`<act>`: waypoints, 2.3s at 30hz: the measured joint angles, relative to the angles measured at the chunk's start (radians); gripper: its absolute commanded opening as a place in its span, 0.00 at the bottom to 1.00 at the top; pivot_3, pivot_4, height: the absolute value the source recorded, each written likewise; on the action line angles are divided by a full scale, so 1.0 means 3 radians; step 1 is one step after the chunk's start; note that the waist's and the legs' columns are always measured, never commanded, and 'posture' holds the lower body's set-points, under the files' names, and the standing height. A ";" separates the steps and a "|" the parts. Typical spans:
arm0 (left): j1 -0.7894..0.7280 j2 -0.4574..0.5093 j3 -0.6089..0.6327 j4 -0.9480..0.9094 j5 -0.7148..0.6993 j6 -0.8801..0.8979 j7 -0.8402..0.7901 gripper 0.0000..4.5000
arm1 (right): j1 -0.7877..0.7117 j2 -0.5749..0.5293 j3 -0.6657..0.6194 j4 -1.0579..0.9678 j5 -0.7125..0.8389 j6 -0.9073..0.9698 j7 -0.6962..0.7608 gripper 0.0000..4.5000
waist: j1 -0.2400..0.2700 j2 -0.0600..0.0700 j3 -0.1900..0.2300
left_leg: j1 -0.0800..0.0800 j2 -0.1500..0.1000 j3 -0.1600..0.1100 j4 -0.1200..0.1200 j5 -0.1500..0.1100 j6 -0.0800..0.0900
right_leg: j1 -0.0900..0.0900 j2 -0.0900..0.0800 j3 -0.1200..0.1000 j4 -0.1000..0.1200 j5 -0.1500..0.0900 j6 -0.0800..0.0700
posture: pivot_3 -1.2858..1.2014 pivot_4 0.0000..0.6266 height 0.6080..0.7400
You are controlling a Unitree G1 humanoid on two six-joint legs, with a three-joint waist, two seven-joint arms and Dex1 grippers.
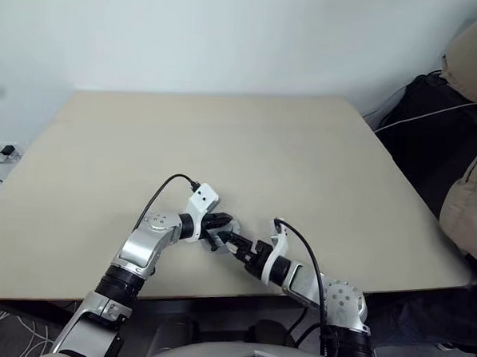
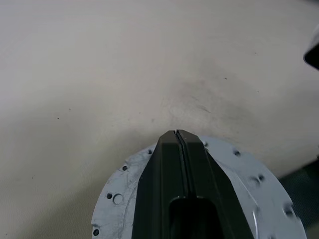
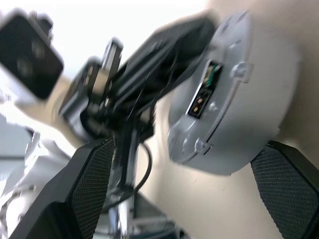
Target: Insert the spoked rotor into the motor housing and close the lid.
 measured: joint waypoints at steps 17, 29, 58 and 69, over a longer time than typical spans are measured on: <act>0.0005 0.0018 0.0055 -0.0061 -0.0010 -0.0007 -0.0002 0.00 | 0.0022 0.0002 -0.0125 0.0006 -0.0007 -0.0070 -0.0107 0.27 | 0.0016 0.0006 0.0002 | -0.0004 -0.0001 0.0001 -0.0003 0.0000 0.0000 | -0.0003 0.0000 -0.0001 -0.0002 -0.0004 -0.0005 | 0.52 0.00 1.00; 0.0056 -0.0007 0.0107 -0.0082 -0.0070 -0.0006 0.0032 0.00 | 0.0022 0.0002 -0.0122 0.0005 -0.0007 -0.0070 -0.0107 0.27 | 0.0018 0.0006 0.0002 | -0.0004 -0.0001 0.0001 -0.0003 0.0001 0.0000 | -0.0002 0.0001 -0.0002 -0.0002 -0.0004 -0.0005 | 0.52 0.00 1.00; 0.1058 -0.0632 0.1490 -0.1104 -0.1618 0.0286 0.0753 0.00 | 0.0134 0.0014 -0.0261 -0.0034 0.0472 -0.0396 -0.0339 0.27 | 0.0024 0.0005 0.0007 | -0.0002 -0.0001 0.0001 0.0001 0.0001 0.0001 | 0.0004 0.0005 -0.0003 -0.0003 -0.0004 -0.0003 | 0.52 0.00 1.00; 0.1789 -0.1067 0.1772 -0.1235 -0.2923 0.0751 0.1241 0.00 | -0.0037 0.0011 -0.0171 -0.0295 0.1112 -0.0642 -0.0663 0.27 | 0.0017 -0.0015 0.0039 | -0.0002 0.0000 -0.0002 0.0008 0.0000 0.0003 | 0.0006 0.0008 -0.0005 -0.0004 -0.0002 0.0004 | 0.52 0.00 1.00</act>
